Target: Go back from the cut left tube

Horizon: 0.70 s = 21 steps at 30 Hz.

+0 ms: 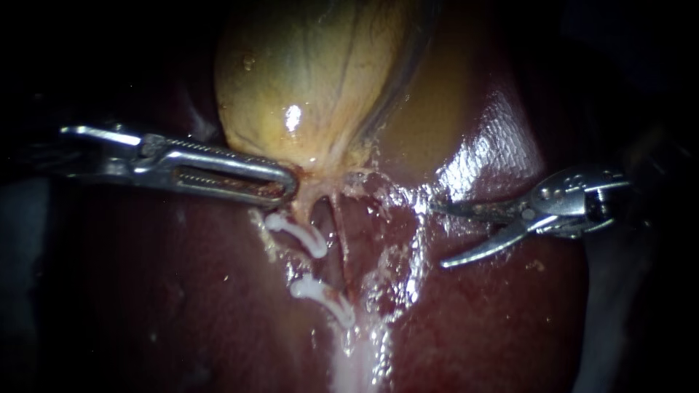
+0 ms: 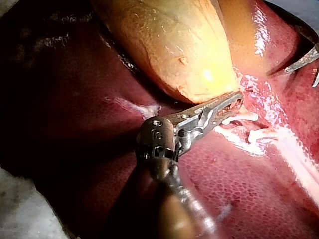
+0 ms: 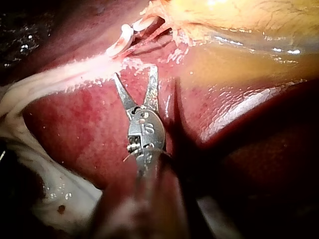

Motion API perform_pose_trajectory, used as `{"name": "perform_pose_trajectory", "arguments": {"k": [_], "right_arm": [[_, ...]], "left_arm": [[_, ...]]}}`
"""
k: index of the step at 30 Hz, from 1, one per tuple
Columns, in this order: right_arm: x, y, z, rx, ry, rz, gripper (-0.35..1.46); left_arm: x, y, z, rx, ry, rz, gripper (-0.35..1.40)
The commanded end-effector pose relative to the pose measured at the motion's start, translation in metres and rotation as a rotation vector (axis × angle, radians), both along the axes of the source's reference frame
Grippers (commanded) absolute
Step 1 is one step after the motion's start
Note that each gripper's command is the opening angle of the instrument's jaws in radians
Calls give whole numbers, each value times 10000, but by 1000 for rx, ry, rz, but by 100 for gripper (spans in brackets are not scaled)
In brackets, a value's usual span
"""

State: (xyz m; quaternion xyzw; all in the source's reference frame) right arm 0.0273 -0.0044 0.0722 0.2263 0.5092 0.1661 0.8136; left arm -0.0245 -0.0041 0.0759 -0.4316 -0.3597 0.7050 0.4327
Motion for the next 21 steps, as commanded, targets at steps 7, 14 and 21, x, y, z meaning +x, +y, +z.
{"name": "perform_pose_trajectory", "arguments": {"k": [7,14,21], "right_arm": [[1,-1,0,0,7,6,143],[2,0,-3,1,11,11,143],[3,2,-5,3,15,15,143]], "left_arm": [[-19,-5,14,-5,2,0,-35],[-32,-10,27,-6,-2,10,-35],[-33,-11,31,-5,-3,17,-35]]}}
